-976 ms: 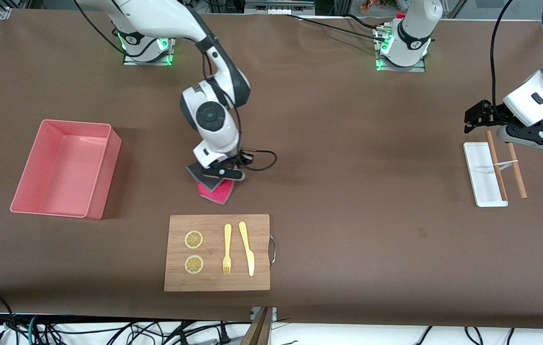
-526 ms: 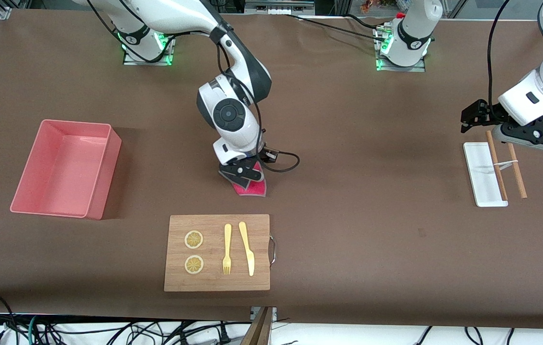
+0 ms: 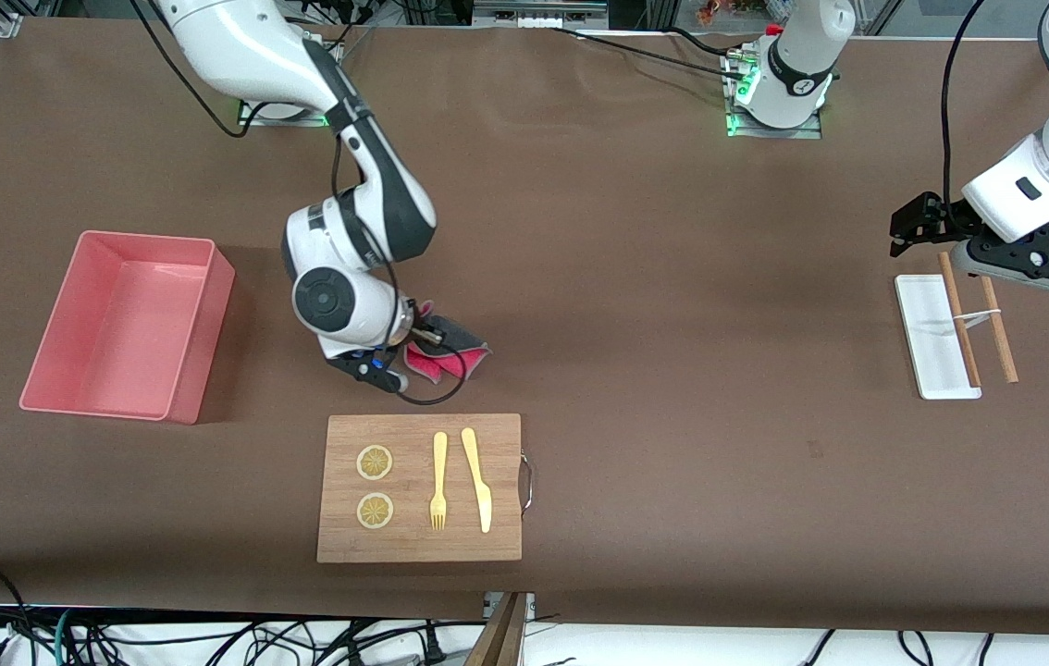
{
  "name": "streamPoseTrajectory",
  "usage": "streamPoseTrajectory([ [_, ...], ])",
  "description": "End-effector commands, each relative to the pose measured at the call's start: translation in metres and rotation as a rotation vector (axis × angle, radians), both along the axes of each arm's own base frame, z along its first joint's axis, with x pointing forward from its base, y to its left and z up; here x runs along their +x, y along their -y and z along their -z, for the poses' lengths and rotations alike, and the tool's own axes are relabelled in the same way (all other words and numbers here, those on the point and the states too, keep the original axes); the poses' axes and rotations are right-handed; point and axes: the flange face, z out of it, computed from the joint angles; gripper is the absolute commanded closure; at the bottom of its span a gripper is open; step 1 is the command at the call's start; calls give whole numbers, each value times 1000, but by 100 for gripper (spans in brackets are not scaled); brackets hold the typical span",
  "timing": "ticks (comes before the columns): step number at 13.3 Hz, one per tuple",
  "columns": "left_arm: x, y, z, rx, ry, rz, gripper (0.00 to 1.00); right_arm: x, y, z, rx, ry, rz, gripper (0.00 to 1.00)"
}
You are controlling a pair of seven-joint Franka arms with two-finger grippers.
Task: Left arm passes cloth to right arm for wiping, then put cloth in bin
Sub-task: 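Wipe the table with the cloth using the right gripper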
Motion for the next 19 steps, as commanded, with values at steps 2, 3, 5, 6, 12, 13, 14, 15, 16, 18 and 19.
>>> streamPoseTrajectory([
  [2, -2, 0, -5, -3, 3, 16, 0, 5, 63, 18, 45, -3, -78, 100],
  [3, -2, 0, -5, -3, 3, 16, 0, 10, 84, 21, 48, 27, -96, 100],
  [5, -2, 0, -5, -3, 3, 17, 0, 12, 126, 37, 51, 68, -168, 100],
  [6, -2, 0, -5, -3, 3, 16, 0, 13, 147, 43, 56, 79, -211, 100],
  [12, -2, 0, -5, -3, 3, 22, 0, 22, 268, 26, 86, 124, -452, 100],
  [13, -2, 0, -5, -3, 3, 22, 0, 23, 280, 14, 89, 133, -472, 100],
  [14, -2, 0, -5, -3, 3, 22, 0, 23, 294, 0, 93, 144, -493, 100],
  [15, -2, 0, -5, -5, 3, 22, 0, 21, 307, -15, 101, 132, -499, 100],
  [16, -2, 0, -5, -3, 3, 24, 0, 18, 316, -35, 94, 123, -511, 100],
  [18, -2, 0, -5, -5, 3, 23, 0, 11, 323, -81, 69, 111, -551, 100],
  [19, -2, 0, -5, -3, 3, 24, 0, 5, 326, -105, 71, 107, -557, 100],
])
